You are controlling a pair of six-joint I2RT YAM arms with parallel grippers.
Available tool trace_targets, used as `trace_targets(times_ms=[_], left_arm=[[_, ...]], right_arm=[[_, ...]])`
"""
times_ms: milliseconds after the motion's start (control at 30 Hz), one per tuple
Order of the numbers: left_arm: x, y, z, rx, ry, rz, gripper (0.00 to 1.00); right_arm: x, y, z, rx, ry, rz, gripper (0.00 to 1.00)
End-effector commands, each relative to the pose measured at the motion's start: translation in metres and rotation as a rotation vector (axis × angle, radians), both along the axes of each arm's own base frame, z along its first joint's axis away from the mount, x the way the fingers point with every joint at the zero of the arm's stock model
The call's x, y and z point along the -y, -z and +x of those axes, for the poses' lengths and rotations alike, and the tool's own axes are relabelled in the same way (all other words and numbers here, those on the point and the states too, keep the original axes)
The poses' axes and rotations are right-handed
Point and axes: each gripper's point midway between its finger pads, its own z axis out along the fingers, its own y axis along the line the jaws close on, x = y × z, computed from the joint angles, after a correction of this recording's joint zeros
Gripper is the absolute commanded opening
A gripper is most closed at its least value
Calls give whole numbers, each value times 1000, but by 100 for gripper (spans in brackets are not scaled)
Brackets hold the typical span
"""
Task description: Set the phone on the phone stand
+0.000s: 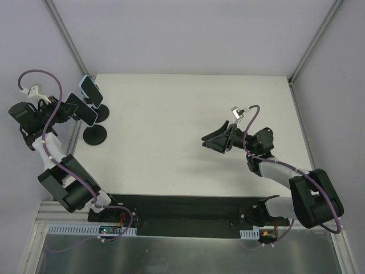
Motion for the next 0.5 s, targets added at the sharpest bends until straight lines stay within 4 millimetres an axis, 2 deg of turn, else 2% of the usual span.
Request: trace_targets(times_ms=[0, 200, 267, 467], left_arm=[[-4, -45, 3, 137, 63, 129, 0], [-15, -26, 1, 98, 12, 132, 9], [-16, -26, 0, 98, 7, 146, 1], [-20, -13, -1, 71, -7, 188, 0]], right_arm=[[1, -9, -2, 82, -15, 20, 96], [1, -8, -1, 83, -13, 18, 96], [1, -8, -1, 83, -13, 18, 97], [2, -8, -1, 87, -11, 18, 97]])
